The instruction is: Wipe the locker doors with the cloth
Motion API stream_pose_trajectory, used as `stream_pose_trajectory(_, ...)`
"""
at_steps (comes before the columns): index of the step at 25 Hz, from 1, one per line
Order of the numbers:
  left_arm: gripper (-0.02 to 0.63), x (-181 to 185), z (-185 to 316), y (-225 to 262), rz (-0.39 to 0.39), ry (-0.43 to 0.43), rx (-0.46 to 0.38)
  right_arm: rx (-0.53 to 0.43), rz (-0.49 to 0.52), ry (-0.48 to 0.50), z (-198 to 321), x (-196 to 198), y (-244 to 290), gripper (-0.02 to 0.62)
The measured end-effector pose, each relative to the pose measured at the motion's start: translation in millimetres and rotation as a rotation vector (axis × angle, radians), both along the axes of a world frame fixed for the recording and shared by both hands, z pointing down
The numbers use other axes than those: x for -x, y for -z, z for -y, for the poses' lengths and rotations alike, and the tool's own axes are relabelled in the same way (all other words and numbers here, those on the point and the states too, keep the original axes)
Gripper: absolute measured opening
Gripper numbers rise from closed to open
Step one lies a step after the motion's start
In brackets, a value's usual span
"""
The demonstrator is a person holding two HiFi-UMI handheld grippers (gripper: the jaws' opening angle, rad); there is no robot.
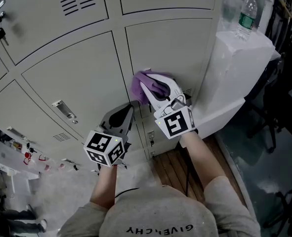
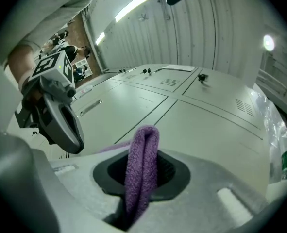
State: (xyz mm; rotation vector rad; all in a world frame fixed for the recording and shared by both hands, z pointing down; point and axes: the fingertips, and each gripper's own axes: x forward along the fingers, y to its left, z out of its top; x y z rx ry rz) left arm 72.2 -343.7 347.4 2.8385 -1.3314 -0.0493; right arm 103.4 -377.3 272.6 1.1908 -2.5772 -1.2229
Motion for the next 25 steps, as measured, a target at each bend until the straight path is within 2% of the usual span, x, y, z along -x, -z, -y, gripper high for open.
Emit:
stream_pose_trajectory(9, -0.002, -4, 1, -3, -0.001, -0.007, 0.005, 0.002, 0.028, -0.084, 15, -35, -7, 0.054)
stream_pose_trajectory(25, -0.002, -14, 3, -11, 0.006, -0.013, 0.019, 0.050, 0.110, -0.245, 51, -133, -23, 0.055)
